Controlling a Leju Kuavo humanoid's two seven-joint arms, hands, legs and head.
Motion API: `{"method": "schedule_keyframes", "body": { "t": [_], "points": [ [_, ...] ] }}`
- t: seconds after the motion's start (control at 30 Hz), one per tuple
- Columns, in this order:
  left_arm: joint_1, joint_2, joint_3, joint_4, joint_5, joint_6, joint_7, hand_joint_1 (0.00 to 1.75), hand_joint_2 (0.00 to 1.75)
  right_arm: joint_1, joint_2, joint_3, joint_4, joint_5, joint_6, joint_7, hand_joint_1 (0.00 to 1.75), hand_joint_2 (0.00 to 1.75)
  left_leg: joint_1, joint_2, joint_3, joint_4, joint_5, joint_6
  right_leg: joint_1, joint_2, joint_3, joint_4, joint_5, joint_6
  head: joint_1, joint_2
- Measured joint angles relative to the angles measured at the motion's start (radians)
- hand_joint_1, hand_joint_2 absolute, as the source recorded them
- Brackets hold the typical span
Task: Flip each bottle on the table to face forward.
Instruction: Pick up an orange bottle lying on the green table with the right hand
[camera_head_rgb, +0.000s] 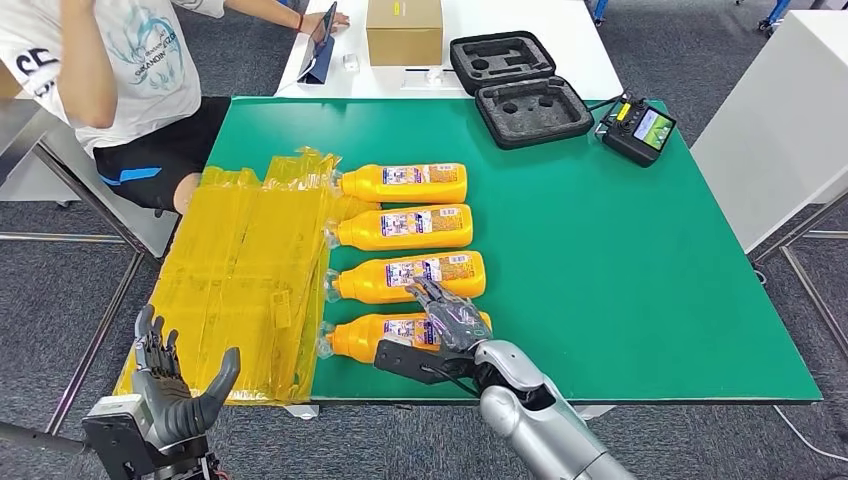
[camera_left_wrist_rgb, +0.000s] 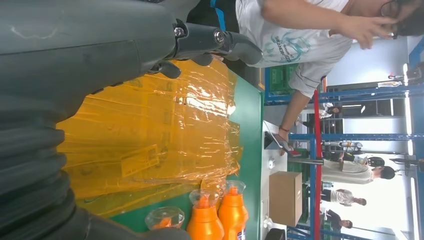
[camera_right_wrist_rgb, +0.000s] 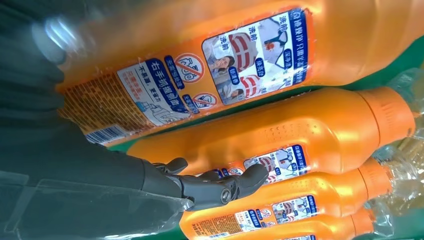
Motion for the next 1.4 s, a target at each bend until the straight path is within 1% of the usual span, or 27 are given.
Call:
{"method": "schedule_keyframes", "body": {
  "t": [0.4,0.43,0.47,0.53,0.57,0.6,0.63,0.7,0.97,1.17,1.3,1.37,1.4],
  "points": [
    [0.0,-0.002,0.016,-0.002,0.003,-0.004,0.001,0.0,1.75,-0.018,-0.006,0.014,0.041,-0.006,0.012,0.013,0.02,1.75,0.0,0.0,0.0,0.0,0.0,0.0,0.0,0.0,0.0,0.0,0.0,0.0,0.0,0.0],
    [0.0,-0.002,0.016,-0.002,0.003,-0.004,0.001,0.0,1.75,-0.019,-0.007,0.015,0.043,-0.006,0.012,0.013,0.14,1.75,0.0,0.0,0.0,0.0,0.0,0.0,0.0,0.0,0.0,0.0,0.0,0.0,0.0,0.0],
    [0.0,-0.002,0.016,-0.002,0.003,-0.004,0.001,0.0,1.75,-0.02,-0.007,0.016,0.045,-0.006,0.012,0.013,0.42,1.75,0.0,0.0,0.0,0.0,0.0,0.0,0.0,0.0,0.0,0.0,0.0,0.0,0.0,0.0],
    [0.0,-0.002,0.018,-0.002,0.003,-0.004,0.001,0.0,1.75,-0.022,-0.008,0.018,0.048,-0.006,0.012,0.015,1.17,1.75,0.0,0.0,0.0,0.0,0.0,0.0,0.0,0.0,0.0,0.0,0.0,0.0,0.0,0.0],
    [0.0,-0.002,0.019,-0.002,0.003,-0.005,0.001,0.0,1.75,-0.023,-0.008,0.019,0.05,-0.005,0.013,0.017,1.45,1.75,0.0,0.0,0.0,0.0,0.0,0.0,0.0,0.0,0.0,0.0,0.0,0.0,0.0,0.0],
    [0.0,-0.002,0.02,-0.002,0.003,-0.006,0.001,0.0,1.75,-0.024,-0.008,0.02,0.053,-0.003,0.015,0.019,1.6,1.75,0.0,0.0,0.0,0.0,0.0,0.0,0.0,0.0,0.0,0.0,0.0,0.0,0.0,0.0],
    [0.0,-0.003,0.022,-0.002,0.003,-0.008,0.002,0.0,1.75,-0.025,-0.009,0.022,0.055,0.0,0.017,0.022,1.66,1.75,0.0,0.0,0.001,0.0,0.0,0.0,0.0,0.0,0.0,0.0,0.0,0.0,0.0,0.0],
    [0.001,-0.005,0.024,-0.002,0.003,-0.013,0.003,0.0,1.75,-0.027,-0.009,0.025,0.059,0.009,0.023,0.028,1.71,1.75,0.0,0.0,0.001,0.0,0.0,0.0,0.0,0.0,0.001,0.0,0.0,0.0,0.0,0.0],
    [0.002,-0.01,0.03,-0.002,0.006,-0.019,0.006,0.0,1.75,-0.038,-0.013,0.03,0.062,0.029,0.042,0.042,1.75,1.75,0.0,0.0,0.004,0.0,0.0,0.0,0.0,0.0,0.003,0.0,0.0,0.0,0.0,0.0],
    [0.002,-0.012,0.04,-0.002,0.013,-0.032,0.011,0.0,1.75,-0.05,-0.018,0.037,0.072,0.025,0.082,0.044,1.75,1.75,0.0,0.0,0.006,0.0,-0.001,0.0,0.0,0.0,0.005,0.0,0.0,0.0,0.0,0.0],
    [0.001,-0.012,0.042,-0.002,0.019,-0.039,0.013,0.0,1.75,-0.066,-0.027,0.041,0.083,-0.021,0.127,-0.003,1.75,1.75,0.0,0.001,0.009,0.0,-0.001,0.0,0.0,0.0,0.008,0.0,-0.001,0.0,0.0,0.0],
    [-0.001,-0.012,0.042,-0.001,0.023,-0.04,0.013,0.0,1.75,-0.075,-0.032,0.043,0.093,-0.073,0.141,-0.056,1.75,1.75,0.0,0.001,0.011,0.0,-0.002,0.0,0.0,0.0,0.009,-0.001,-0.001,0.0,0.0,0.0],
    [-0.002,-0.012,0.042,-0.001,0.025,-0.04,0.011,0.0,1.75,-0.078,-0.034,0.042,0.098,-0.112,0.139,-0.099,1.75,1.75,0.0,0.001,0.011,0.0,-0.002,0.0,0.0,0.001,0.01,-0.001,-0.001,0.0,0.0,0.0]
  ]
}}
